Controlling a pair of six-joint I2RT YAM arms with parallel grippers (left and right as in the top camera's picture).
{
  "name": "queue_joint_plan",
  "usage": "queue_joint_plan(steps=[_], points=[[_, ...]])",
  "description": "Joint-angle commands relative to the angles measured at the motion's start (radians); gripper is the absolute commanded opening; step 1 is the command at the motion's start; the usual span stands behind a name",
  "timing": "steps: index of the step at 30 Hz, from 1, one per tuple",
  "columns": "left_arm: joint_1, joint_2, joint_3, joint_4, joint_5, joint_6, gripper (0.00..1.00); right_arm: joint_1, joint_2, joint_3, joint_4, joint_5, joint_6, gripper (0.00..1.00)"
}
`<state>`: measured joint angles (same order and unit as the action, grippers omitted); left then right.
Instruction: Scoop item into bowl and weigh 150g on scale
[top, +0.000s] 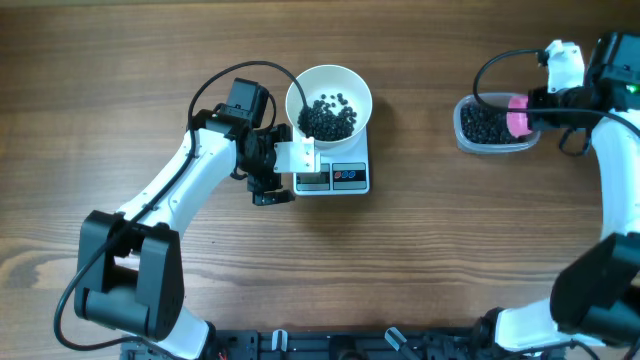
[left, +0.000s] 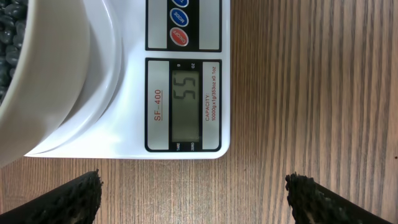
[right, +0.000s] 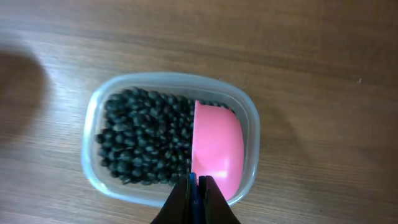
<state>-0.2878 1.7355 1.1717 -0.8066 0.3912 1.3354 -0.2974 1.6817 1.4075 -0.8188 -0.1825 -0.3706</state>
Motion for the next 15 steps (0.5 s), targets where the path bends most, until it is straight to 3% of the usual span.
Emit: queue_joint_plan(steps=[1, 6, 15], points=[[0.003, 0.01, -0.01, 0.0, 0.02, 0.019, 1.0, 0.002, 0.08, -0.011, 0.021, 0.027, 0.004, 0.04], [0.003, 0.01, -0.01, 0.0, 0.02, 0.019, 1.0, 0.002, 0.145, -0.011, 0.071, -0.004, 0.009, 0.04], [0.003, 0.01, -0.01, 0.0, 0.02, 0.019, 1.0, 0.002, 0.188, -0.011, -0.08, -0.182, 0.103, 0.04]])
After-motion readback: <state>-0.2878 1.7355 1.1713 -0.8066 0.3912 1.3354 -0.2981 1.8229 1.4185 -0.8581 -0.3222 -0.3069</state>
